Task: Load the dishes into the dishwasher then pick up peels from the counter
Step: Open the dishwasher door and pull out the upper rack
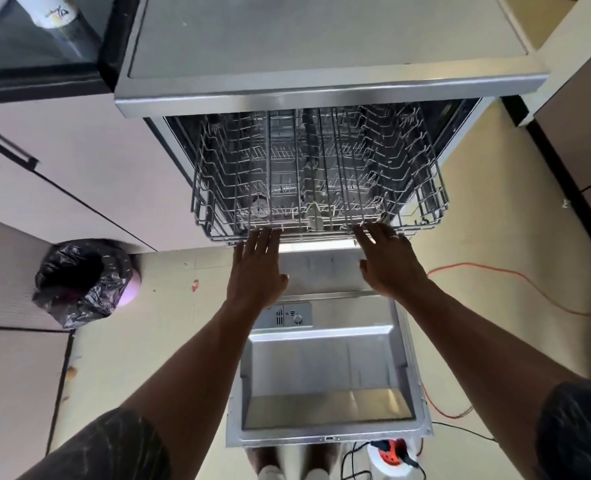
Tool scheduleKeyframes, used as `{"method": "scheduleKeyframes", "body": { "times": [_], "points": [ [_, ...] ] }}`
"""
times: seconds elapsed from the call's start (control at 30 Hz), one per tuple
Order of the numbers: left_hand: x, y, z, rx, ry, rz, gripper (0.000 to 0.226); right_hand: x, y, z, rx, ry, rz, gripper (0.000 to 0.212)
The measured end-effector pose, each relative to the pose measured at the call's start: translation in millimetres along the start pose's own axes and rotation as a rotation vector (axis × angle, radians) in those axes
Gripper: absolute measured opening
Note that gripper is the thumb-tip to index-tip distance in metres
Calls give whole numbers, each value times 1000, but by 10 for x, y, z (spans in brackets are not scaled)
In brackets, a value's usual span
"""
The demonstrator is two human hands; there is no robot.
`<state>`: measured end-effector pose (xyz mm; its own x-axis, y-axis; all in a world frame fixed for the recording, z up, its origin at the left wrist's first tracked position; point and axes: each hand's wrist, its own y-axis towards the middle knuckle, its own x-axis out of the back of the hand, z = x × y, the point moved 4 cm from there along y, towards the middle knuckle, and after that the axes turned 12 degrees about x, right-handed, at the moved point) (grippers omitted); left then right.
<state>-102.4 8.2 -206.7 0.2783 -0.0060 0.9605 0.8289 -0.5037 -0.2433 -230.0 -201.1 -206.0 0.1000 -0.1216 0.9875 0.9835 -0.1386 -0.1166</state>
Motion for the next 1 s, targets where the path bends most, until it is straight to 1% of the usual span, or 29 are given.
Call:
{"method": "scheduleKeyframes", "body": {
  "times": [0.13,0.33,0.47,0.63,0.9,1.0],
  "points": [
    [-4,-189,16,-11,-40,2,92,8,-211,98,-3,12,7,76],
    [-43,-447,29,-24,-32,26,85,-20,-480,168,5,20,23,74],
    [-42,-620,38,-55,-52,-4,82,-2,-637,251,24,47,-11,73],
    [-21,-823,17,-58,-50,26,79,25,-844,335,45,50,-40,72],
    [-42,-1121,29,-64,-40,80,75,16,-1099,436,19,36,67,74],
    [-59,-1201,47,-69,-28,106,76,2,-1179,462,17,33,69,74]
  ]
}}
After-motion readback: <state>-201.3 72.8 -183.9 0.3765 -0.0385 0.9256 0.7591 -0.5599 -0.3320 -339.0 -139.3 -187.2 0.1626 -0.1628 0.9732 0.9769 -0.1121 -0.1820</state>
